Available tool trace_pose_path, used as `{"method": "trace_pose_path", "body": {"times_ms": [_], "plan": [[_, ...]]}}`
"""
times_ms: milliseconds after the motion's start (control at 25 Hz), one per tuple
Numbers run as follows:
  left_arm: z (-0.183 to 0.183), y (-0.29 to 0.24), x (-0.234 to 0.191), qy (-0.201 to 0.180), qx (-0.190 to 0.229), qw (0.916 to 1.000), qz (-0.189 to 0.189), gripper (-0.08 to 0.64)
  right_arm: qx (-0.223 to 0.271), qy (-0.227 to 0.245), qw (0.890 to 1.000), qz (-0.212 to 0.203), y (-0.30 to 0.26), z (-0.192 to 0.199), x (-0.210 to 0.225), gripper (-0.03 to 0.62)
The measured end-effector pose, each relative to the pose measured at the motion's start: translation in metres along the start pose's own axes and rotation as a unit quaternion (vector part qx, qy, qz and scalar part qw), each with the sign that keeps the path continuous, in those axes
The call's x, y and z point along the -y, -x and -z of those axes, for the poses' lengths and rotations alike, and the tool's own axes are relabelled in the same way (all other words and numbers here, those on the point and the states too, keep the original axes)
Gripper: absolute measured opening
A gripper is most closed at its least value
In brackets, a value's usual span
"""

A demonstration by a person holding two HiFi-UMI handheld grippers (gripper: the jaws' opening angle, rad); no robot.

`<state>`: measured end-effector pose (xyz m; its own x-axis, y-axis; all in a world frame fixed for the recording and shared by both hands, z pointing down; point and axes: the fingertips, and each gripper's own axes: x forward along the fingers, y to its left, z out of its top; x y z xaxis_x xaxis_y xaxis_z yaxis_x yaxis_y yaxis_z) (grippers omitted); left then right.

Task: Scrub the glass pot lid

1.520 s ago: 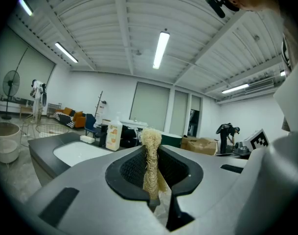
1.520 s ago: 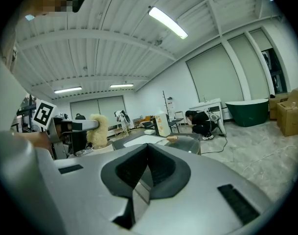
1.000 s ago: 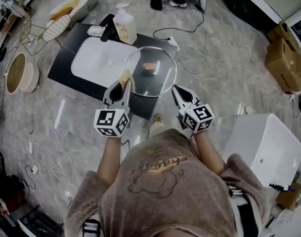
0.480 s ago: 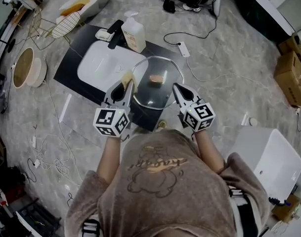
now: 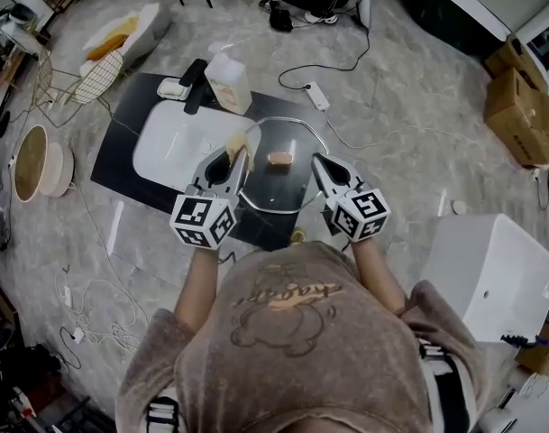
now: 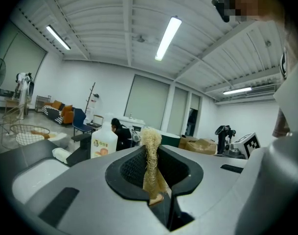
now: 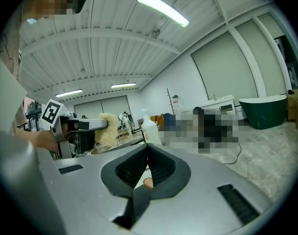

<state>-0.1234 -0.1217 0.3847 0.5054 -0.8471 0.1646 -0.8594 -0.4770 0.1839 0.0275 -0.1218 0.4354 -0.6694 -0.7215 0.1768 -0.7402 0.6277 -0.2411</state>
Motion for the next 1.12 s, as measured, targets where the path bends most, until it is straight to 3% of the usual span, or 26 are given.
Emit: {"method": "trace_pose_path", "body": {"times_ms": [360,480,600,880,1120], "plan": [[0.009,-0.006,-0.006,0.011,-0.011,0.9997,0.02,0.066,-0.007,0.024,1.0,-0.003,-0.012,-0.001,-0.008,0.0],[0.01,-0.005,-0.011,0.014,-0.012,0.9996,0.021,0.066,-0.026,0.031,0.999,-0.02,-0.021,0.004,-0.013,0.092],[0.01,-0.004,-0.017,0.019,-0.012,0.9996,0.017,0.066,-0.039,0.038,0.998,-0.037,-0.03,0.009,-0.018,0.126],[0.011,-0.002,-0.03,0.025,-0.012,0.9996,0.007,0.066,-0.084,0.059,0.99,-0.094,-0.059,0.03,-0.027,0.305],[0.014,0.0,-0.043,0.031,-0.016,0.9994,-0.003,0.066,-0.144,0.09,0.977,-0.129,-0.092,0.065,-0.025,0.331]]}}
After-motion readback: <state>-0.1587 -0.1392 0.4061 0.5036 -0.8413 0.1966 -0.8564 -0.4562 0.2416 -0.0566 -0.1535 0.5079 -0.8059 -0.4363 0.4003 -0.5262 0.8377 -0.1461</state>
